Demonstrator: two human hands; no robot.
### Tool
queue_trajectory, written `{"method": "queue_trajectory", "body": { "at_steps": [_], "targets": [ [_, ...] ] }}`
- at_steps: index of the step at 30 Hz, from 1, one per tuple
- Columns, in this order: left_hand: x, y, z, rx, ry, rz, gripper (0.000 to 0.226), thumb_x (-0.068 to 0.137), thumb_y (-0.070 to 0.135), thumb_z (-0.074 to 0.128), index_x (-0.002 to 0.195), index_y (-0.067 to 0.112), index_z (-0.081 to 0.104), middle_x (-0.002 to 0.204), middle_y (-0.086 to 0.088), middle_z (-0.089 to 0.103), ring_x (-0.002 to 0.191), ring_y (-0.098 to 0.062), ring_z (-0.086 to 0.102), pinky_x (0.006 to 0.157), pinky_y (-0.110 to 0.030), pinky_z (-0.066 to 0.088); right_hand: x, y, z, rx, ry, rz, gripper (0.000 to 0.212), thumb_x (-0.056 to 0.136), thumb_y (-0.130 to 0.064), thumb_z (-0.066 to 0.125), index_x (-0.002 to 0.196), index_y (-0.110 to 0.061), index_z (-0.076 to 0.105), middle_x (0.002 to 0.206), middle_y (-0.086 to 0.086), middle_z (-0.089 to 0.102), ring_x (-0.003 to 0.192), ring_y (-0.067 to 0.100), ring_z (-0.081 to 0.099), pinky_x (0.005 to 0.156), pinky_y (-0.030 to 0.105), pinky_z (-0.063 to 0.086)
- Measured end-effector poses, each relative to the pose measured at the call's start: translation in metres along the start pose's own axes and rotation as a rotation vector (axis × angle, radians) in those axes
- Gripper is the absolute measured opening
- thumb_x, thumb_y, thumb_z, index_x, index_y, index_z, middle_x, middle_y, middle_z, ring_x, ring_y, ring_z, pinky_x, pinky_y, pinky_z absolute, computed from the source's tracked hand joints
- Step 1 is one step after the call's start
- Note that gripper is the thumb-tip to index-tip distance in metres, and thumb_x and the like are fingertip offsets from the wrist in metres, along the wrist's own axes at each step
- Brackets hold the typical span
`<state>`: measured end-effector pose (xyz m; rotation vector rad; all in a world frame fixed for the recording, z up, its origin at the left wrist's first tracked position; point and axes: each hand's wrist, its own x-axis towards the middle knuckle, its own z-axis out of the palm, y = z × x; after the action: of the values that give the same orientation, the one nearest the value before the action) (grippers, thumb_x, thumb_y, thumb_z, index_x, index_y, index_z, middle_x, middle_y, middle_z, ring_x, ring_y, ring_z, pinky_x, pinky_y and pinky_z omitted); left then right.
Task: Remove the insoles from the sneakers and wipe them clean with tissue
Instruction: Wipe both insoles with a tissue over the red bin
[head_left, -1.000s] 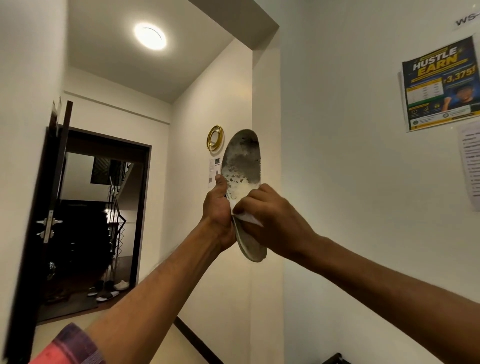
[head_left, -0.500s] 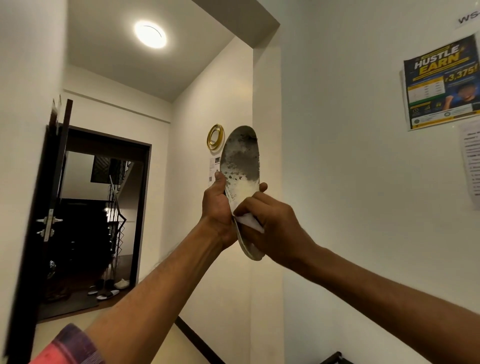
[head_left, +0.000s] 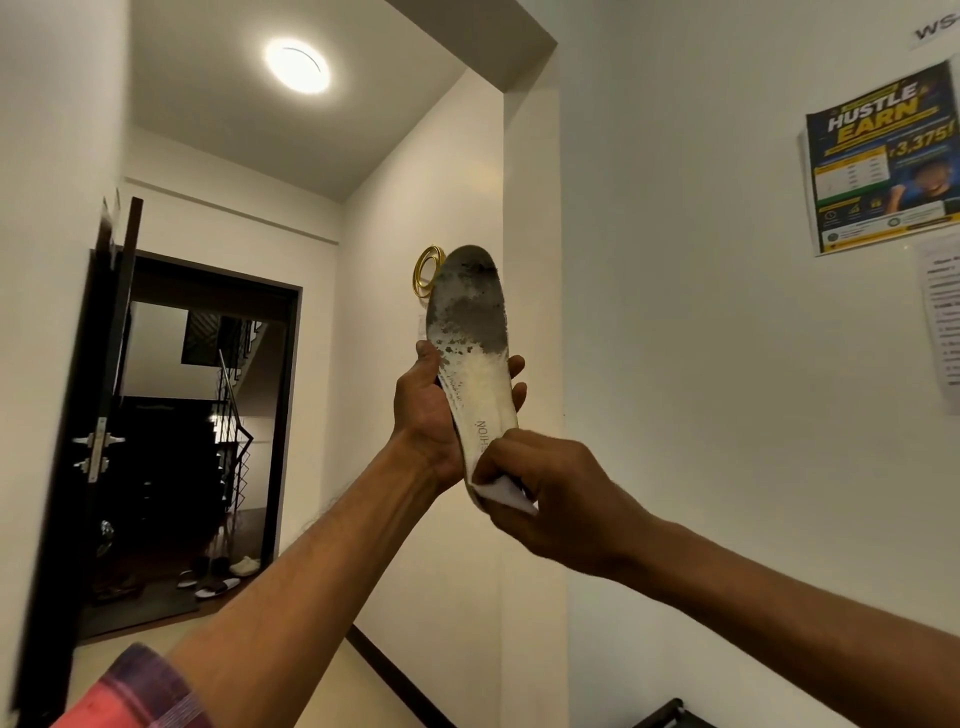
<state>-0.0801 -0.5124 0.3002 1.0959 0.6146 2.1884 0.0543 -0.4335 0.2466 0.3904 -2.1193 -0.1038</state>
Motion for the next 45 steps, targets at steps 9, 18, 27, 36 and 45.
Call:
{"method": "queue_trajectory", "body": {
  "at_steps": [9, 18, 27, 36, 45],
  "targets": [
    [0.001, 0.003, -0.004, 0.032, 0.012, -0.004, 0.077, 0.1, 0.07, 0.019, 0.135, 0.015, 0.06, 0.108, -0.018, 0.073, 0.09, -0.029, 0.067, 0.084, -0.04, 0.053, -0.008, -0.002, 0.0, 0.011, -0.156, -0.021, 0.02, 0.089, -0.02, 0.074, 0.108, -0.02, 0.067, 0.117, -0.002, 0.066, 0.105, 0.007, 0.056, 0.089, 0.015, 0.043],
    [-0.002, 0.003, -0.005, 0.034, 0.019, 0.021, 0.076, 0.101, 0.069, 0.02, 0.132, 0.014, 0.062, 0.116, -0.02, 0.07, 0.095, -0.031, 0.066, 0.088, -0.041, 0.053, -0.006, 0.006, -0.009, -0.166, -0.248, -0.067, 0.024, 0.088, -0.017, 0.074, 0.112, -0.02, 0.069, 0.122, 0.002, 0.063, 0.114, 0.025, 0.062, 0.088, 0.012, 0.046],
    [-0.002, 0.001, 0.0, 0.012, 0.009, 0.017, 0.078, 0.101, 0.069, 0.019, 0.136, 0.012, 0.06, 0.118, -0.021, 0.069, 0.1, -0.032, 0.066, 0.089, -0.042, 0.054, 0.0, 0.01, -0.016, -0.259, -0.15, -0.07, 0.022, 0.083, -0.015, 0.078, 0.104, -0.012, 0.07, 0.109, 0.01, 0.067, 0.095, 0.025, 0.066, 0.071, 0.01, 0.045],
    [-0.002, 0.0, -0.001, 0.012, -0.003, 0.02, 0.077, 0.101, 0.069, 0.018, 0.135, 0.015, 0.06, 0.115, -0.021, 0.071, 0.105, -0.034, 0.065, 0.098, -0.048, 0.05, 0.018, 0.016, -0.018, -0.273, 0.061, 0.048, 0.021, 0.081, -0.013, 0.08, 0.098, -0.006, 0.069, 0.091, 0.01, 0.064, 0.073, 0.021, 0.059, 0.062, 0.011, 0.034],
    [-0.005, -0.003, -0.005, 0.037, 0.003, -0.007, 0.074, 0.102, 0.067, 0.024, 0.143, 0.014, 0.054, 0.133, -0.025, 0.065, 0.121, -0.04, 0.064, 0.096, -0.051, 0.057, 0.032, 0.013, -0.014, -0.271, 0.124, 0.048, 0.018, 0.085, -0.016, 0.075, 0.098, -0.005, 0.068, 0.094, 0.012, 0.065, 0.078, 0.024, 0.063, 0.062, 0.025, 0.052]
  ]
}}
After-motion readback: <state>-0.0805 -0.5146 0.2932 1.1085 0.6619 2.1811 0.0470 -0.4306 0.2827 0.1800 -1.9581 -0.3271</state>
